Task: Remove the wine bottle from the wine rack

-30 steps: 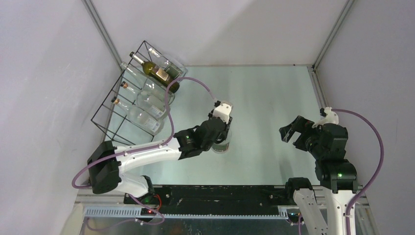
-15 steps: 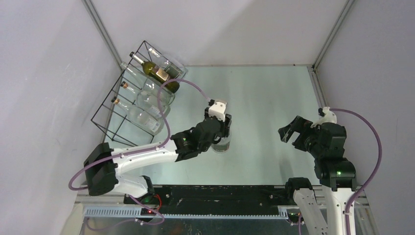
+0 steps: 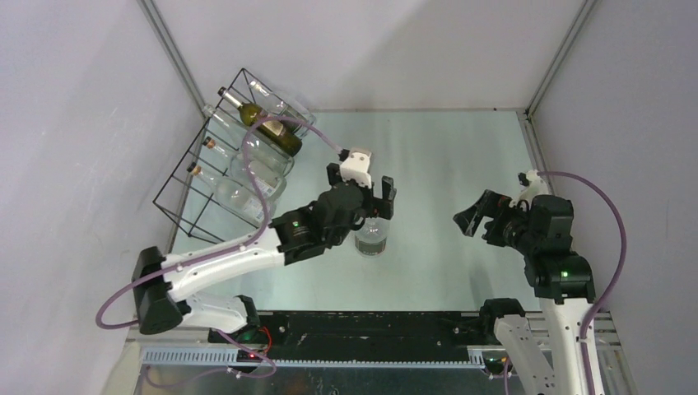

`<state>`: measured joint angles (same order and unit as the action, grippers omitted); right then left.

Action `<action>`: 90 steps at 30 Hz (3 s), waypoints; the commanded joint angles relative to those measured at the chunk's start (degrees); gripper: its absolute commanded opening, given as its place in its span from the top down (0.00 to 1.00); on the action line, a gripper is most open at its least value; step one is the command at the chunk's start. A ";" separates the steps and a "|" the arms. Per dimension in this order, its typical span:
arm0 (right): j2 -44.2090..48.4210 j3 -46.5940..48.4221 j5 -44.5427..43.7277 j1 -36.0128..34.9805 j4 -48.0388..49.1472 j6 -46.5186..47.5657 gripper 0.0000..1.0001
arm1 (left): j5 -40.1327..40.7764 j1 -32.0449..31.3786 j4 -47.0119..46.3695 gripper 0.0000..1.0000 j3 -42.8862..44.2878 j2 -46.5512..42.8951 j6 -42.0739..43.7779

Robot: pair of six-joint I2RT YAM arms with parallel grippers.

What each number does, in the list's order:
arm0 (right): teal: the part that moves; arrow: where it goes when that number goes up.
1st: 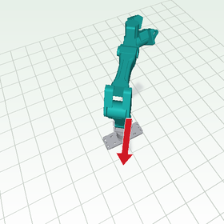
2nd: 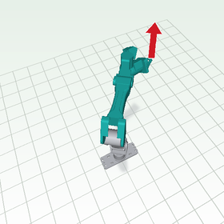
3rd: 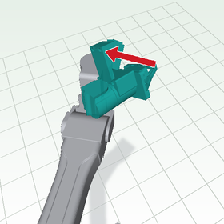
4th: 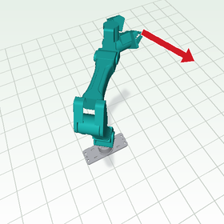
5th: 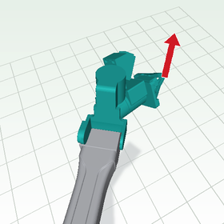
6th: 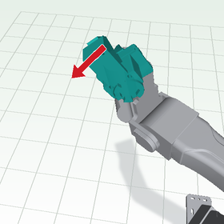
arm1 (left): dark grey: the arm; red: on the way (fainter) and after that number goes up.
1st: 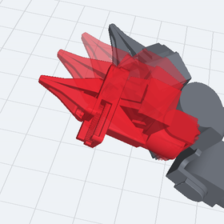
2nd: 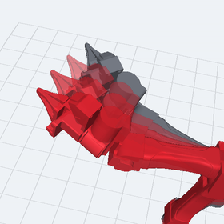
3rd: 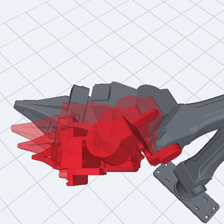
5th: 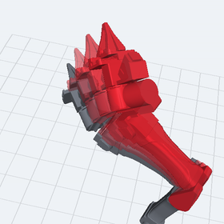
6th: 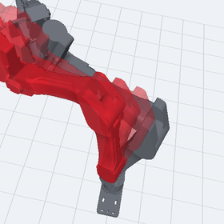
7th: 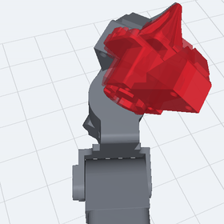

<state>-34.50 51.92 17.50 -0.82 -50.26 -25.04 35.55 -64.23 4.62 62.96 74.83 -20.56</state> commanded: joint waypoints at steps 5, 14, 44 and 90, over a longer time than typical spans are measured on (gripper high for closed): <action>-2.09 -2.24 -4.56 -14.52 13.82 -4.57 0.01 | 0.43 0.01 9.68 0.00 2.55 -14.80 -0.85; -10.26 -2.26 -32.75 -48.66 27.31 -0.93 0.00 | -0.63 9.46 24.20 0.00 -8.52 -37.90 -6.50; -42.24 5.46 -51.69 -63.72 47.38 6.20 0.33 | 4.04 9.56 40.99 0.02 -17.47 -55.34 3.58; -43.30 5.93 -36.49 -37.94 55.04 11.43 1.00 | 3.87 9.56 39.38 0.03 -17.19 -52.55 3.91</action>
<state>-77.65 56.01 -22.09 -42.54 -3.16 -15.33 38.81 -54.92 45.87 44.77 20.32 -17.50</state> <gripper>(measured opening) 0.412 0.973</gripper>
